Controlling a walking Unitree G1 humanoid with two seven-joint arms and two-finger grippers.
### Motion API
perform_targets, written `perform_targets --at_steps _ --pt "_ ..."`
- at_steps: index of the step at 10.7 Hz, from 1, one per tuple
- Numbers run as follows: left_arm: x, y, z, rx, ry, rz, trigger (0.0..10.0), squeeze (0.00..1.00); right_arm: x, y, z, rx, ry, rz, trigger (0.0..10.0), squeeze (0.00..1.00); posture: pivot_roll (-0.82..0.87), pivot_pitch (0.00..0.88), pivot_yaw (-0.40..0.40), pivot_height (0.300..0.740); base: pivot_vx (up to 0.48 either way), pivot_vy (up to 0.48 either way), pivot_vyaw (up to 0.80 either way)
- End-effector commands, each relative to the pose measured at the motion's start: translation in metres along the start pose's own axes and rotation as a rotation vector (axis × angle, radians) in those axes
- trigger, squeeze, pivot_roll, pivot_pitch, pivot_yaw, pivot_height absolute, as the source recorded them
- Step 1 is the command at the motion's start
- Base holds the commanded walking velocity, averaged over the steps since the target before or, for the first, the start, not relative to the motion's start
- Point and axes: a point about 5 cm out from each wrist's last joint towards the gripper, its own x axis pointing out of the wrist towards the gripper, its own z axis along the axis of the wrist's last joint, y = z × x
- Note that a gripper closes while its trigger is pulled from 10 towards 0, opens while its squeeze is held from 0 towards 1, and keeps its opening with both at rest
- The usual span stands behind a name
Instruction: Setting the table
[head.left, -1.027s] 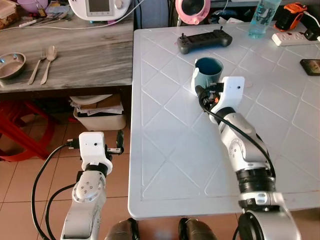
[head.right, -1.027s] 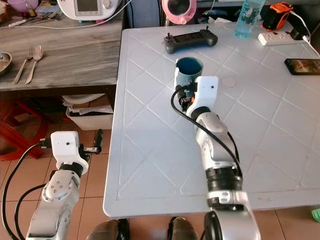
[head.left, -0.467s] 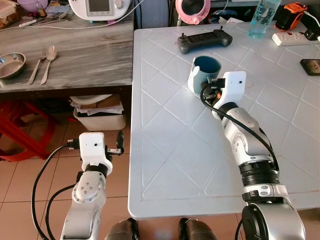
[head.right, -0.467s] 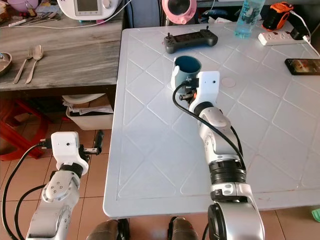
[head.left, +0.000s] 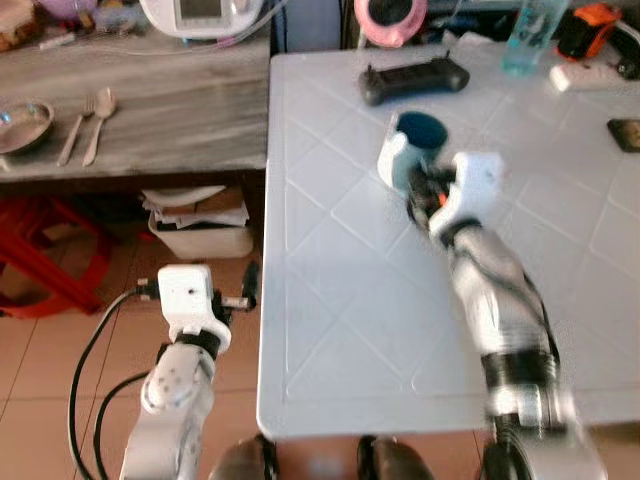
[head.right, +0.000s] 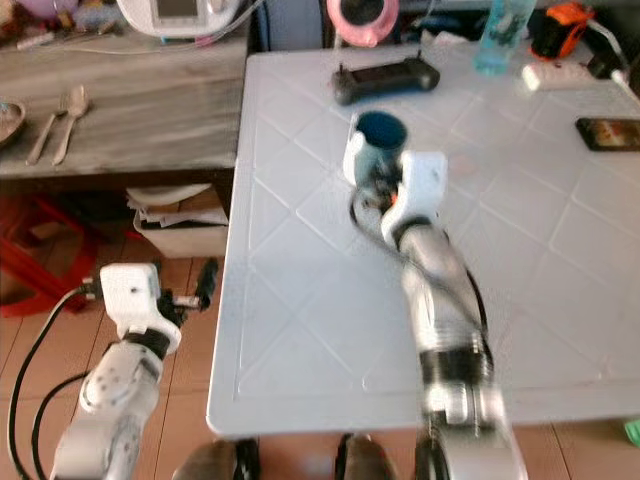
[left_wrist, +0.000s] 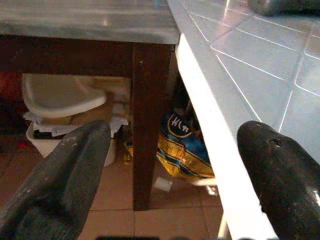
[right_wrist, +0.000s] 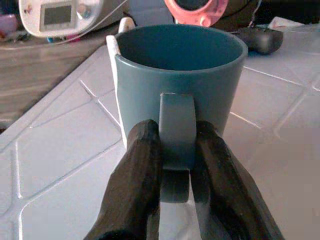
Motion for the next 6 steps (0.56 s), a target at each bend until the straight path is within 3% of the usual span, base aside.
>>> perform_targets --at_steps 1,3,6 --pt "-0.003 0.004 0.000 -0.001 -0.002 0.012 10.0 0.00 -0.002 0.001 0.011 0.011 -0.061 -0.007 0.0 0.00 -0.01 0.178 0.045 0.740 0.000 0.480 0.00" --pt "0.000 0.007 0.000 0.008 -0.009 0.015 10.0 0.00 -0.020 0.007 0.002 0.008 -0.077 -0.012 10.0 0.00 -0.02 0.159 0.048 0.740 0.000 0.480 0.00" --pt "0.005 0.007 0.001 -0.003 -0.015 0.010 10.0 0.00 -0.021 0.001 0.004 -0.053 -0.081 -0.043 10.0 0.00 -0.02 0.147 0.045 0.740 0.000 0.480 0.00"
